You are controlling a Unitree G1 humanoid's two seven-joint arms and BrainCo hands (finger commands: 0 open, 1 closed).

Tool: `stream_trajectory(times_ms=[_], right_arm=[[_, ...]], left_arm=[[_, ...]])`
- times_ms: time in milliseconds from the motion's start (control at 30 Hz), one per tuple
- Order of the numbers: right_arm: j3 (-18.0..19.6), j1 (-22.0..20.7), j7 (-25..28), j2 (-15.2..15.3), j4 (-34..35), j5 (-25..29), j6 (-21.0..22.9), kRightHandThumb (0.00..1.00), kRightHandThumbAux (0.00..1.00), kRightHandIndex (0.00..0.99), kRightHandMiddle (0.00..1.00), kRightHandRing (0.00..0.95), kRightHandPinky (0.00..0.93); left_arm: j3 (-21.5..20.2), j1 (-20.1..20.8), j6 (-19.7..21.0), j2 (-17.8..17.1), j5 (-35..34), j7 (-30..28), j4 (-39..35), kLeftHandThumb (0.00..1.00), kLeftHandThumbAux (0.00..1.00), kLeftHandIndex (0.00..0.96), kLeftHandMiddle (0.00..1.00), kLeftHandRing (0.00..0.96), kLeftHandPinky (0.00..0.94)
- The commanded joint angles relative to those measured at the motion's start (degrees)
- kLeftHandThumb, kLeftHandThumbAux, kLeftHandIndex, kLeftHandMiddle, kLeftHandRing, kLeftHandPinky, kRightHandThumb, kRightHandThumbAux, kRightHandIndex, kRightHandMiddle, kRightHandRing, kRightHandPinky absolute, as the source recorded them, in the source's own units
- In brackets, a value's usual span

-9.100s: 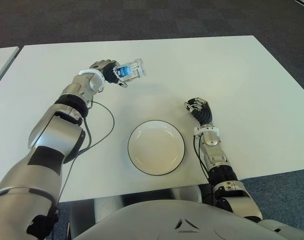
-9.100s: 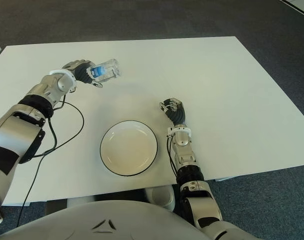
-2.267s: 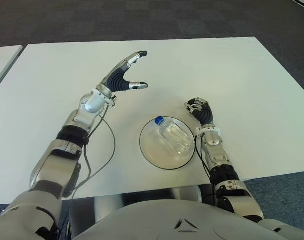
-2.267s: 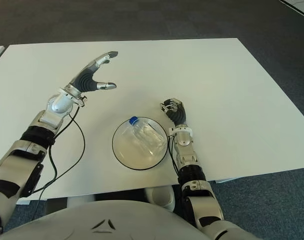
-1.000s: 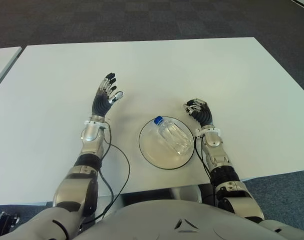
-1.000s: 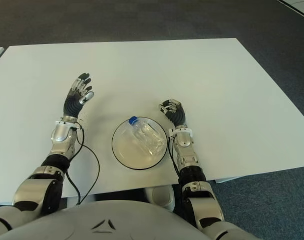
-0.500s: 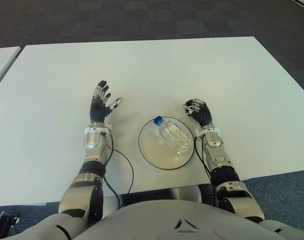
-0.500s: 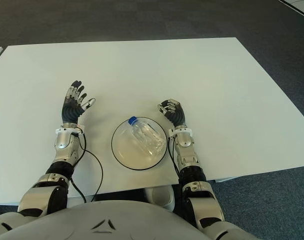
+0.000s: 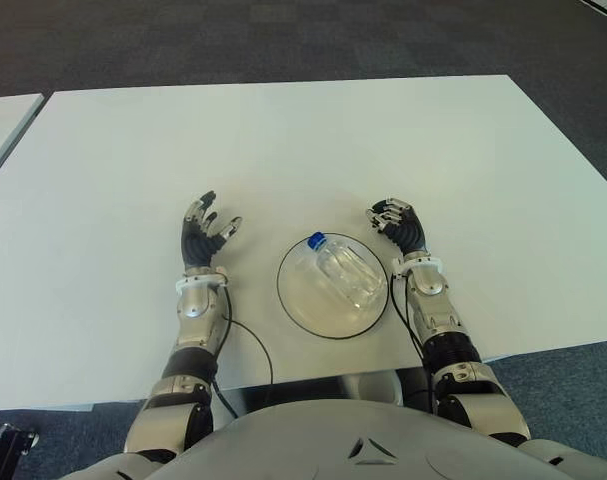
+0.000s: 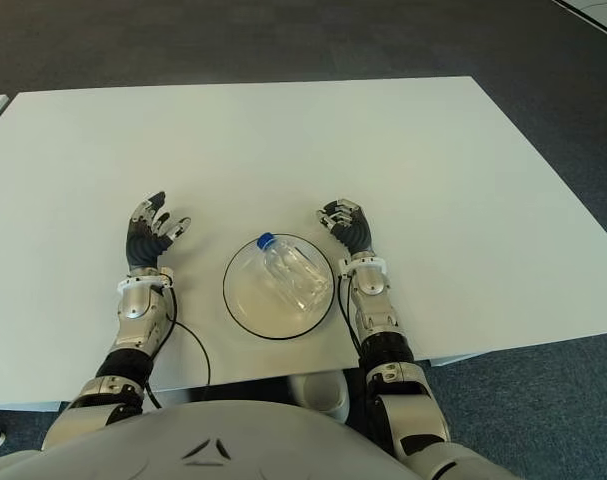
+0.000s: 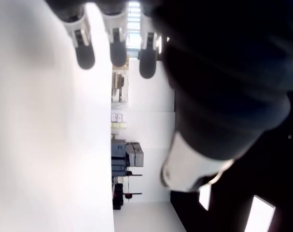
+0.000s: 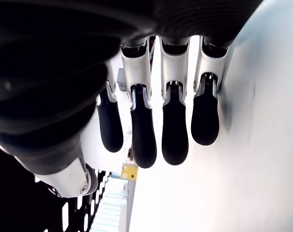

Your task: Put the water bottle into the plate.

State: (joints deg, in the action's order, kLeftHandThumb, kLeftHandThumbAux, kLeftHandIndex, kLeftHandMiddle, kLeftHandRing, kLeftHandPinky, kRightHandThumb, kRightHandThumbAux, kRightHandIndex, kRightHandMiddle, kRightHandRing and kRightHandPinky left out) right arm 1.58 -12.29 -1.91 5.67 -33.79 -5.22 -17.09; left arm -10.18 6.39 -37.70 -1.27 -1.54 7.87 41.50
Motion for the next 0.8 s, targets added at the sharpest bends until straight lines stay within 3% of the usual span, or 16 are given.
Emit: stream_trajectory(times_ms=[33, 333, 800], right_arm=[[0.3, -0.1, 0.1, 0.1, -1.2, 0.4, 1.3, 0.709, 0.728, 0.436, 0.612, 0.628, 0.647], [0.5, 0.0, -0.4, -0.4, -0.5, 0.8, 3.2, 0.709, 0.728, 0.436, 0.603, 0.621, 0.640], [0.5, 0.2, -0.1, -1.0, -1.3, 1.2, 0.6, 0.708, 0.728, 0.435, 0.604, 0.626, 0.657]], left_arm=[[0.2, -0.5, -0.6, 0.5, 1.2, 1.7, 1.0, 0.043, 0.902, 0.327, 0.371, 0.357, 0.399], [-0.1, 0.1, -2.4, -0.8, 2.7, 3.4, 5.0, 0.044, 0.873, 0.376, 0.436, 0.426, 0.437], [1.3, -0.3, -2.8, -1.9, 6.4, 5.5, 7.5, 0.026, 0.879, 0.451, 0.500, 0.503, 0.520]])
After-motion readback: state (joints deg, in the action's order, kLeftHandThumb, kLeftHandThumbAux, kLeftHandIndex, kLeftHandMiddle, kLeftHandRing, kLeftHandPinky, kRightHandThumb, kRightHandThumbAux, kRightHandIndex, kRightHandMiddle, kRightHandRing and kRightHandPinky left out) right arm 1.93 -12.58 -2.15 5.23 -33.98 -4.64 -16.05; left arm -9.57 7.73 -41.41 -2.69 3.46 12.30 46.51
